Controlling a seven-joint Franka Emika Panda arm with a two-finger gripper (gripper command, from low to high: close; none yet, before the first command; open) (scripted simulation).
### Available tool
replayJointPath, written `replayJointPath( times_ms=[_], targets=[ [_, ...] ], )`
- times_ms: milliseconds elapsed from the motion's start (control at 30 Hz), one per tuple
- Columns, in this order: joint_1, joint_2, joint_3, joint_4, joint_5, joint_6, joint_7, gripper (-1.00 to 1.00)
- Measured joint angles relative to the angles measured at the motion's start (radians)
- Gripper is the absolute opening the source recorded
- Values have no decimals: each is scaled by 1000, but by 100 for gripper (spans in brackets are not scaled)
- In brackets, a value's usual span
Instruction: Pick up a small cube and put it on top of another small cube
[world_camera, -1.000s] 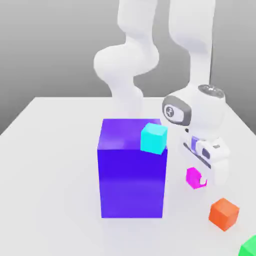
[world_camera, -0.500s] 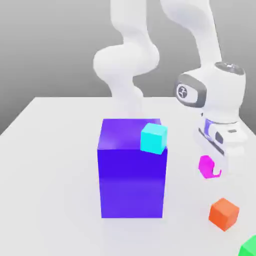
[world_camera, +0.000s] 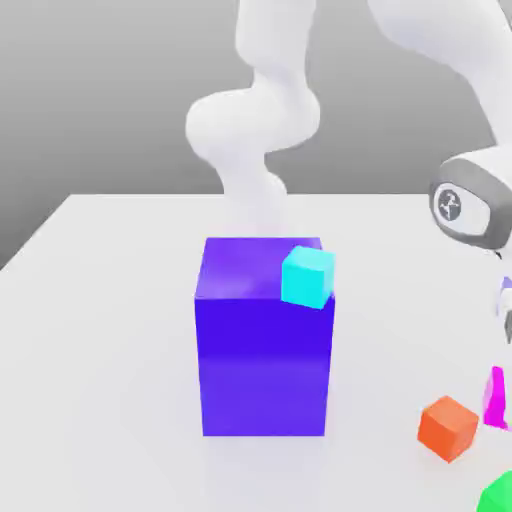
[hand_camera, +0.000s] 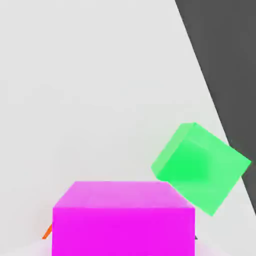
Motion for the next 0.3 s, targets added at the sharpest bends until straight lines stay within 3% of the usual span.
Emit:
replayJointPath(
  times_ms=[167, 200, 300],
  targets=[
    [-18, 145, -2, 81, 41, 62, 32, -100],
    [-21, 165, 1, 83, 46, 79, 30, 100],
    [-21, 165, 1, 83, 46, 79, 30, 100]
  ],
)
